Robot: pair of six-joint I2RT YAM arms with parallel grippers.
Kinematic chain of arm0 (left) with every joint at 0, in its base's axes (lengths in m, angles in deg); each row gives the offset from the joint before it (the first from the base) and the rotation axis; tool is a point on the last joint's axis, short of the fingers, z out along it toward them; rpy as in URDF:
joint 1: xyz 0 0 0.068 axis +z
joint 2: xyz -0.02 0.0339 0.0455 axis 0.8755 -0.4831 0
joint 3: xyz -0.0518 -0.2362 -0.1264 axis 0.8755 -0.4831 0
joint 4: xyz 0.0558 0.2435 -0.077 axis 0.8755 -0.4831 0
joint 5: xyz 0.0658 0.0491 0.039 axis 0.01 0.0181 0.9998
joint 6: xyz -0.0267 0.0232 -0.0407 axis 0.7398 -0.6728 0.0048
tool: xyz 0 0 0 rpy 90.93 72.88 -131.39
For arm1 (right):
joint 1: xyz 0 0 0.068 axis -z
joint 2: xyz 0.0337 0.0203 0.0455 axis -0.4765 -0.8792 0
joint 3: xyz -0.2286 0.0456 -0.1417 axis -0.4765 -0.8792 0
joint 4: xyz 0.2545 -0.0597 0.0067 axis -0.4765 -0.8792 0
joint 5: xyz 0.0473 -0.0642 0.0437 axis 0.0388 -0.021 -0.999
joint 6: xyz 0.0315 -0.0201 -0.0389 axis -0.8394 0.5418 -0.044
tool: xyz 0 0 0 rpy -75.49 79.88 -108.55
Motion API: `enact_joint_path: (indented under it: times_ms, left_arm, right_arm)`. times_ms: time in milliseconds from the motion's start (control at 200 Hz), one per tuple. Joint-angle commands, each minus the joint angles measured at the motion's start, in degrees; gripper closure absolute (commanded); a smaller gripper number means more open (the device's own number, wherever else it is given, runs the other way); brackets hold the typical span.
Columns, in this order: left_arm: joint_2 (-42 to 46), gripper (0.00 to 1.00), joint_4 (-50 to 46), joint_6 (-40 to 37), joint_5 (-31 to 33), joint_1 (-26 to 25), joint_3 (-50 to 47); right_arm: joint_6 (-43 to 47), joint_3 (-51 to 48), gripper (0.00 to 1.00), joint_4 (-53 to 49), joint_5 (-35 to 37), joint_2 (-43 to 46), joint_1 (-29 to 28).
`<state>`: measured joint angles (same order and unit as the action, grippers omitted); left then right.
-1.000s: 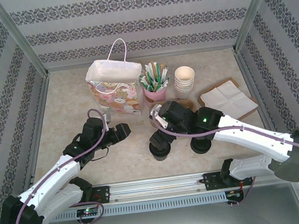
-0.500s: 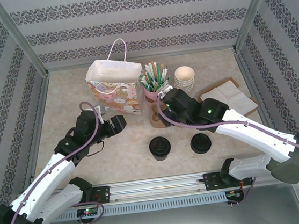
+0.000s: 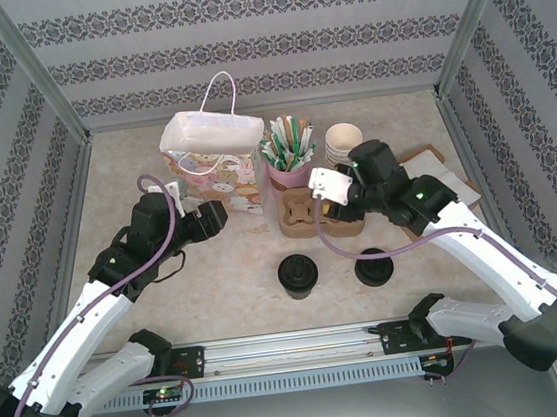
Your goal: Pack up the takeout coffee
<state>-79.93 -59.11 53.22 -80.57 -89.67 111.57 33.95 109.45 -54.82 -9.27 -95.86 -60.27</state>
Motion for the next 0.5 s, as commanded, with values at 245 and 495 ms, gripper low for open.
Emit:
enact_joint_path:
  times_ms: [245,495]
  left_arm:
    - [-0.3,0.21,-0.9,-3.6,2.7,-0.4,1.0]
    - [6.8,0.21,2.1,-0.7,5.3,-0.4,-5.5]
  right_arm:
    - [23.1,-1.3,0.38,-4.7,-12.7,-6.7,5.6]
    - [21.5,0.0,0.47,-1.0,-12.7,-14.7,6.4]
